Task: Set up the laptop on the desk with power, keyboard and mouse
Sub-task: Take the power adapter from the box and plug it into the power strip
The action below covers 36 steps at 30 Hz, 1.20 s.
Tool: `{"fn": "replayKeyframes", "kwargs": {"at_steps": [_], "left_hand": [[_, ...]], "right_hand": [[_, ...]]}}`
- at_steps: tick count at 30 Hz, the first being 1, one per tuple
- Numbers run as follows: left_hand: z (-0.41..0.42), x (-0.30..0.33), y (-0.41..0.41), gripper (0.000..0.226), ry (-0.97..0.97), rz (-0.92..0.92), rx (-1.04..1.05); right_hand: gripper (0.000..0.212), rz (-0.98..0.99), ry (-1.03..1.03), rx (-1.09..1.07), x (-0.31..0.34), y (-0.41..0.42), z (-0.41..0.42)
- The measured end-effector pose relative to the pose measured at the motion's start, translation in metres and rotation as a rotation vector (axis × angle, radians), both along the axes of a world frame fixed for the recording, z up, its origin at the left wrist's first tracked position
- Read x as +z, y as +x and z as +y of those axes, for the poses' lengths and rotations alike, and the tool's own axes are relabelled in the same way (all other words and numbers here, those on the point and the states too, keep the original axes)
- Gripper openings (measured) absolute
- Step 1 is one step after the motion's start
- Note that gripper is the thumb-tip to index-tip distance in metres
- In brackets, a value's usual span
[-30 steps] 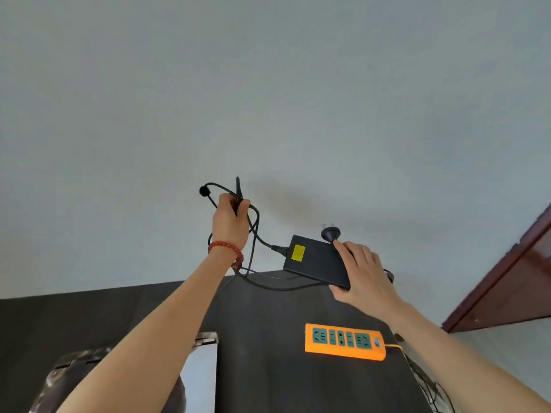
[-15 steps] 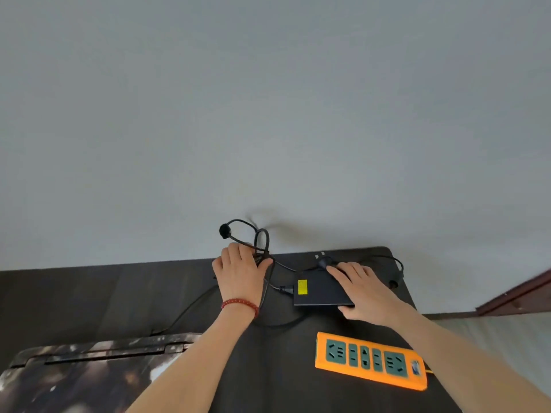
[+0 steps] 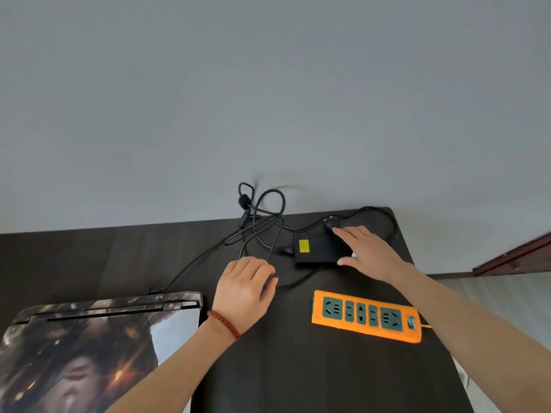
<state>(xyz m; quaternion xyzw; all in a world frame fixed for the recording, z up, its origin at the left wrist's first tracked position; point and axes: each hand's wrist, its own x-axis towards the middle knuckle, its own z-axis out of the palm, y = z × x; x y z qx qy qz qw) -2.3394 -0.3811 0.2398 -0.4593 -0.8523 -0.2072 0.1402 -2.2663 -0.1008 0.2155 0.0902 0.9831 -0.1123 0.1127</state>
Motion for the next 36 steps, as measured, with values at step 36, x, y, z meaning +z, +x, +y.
{"fn": "replayKeyframes", "kwargs": {"at_steps": [36], "left_hand": [[0.15, -0.019, -0.017, 0.046, -0.749, 0.123, -0.083]], "right_hand": [[0.014, 0.252, -0.363, -0.6, 0.05, 0.074, 0.023]]}}
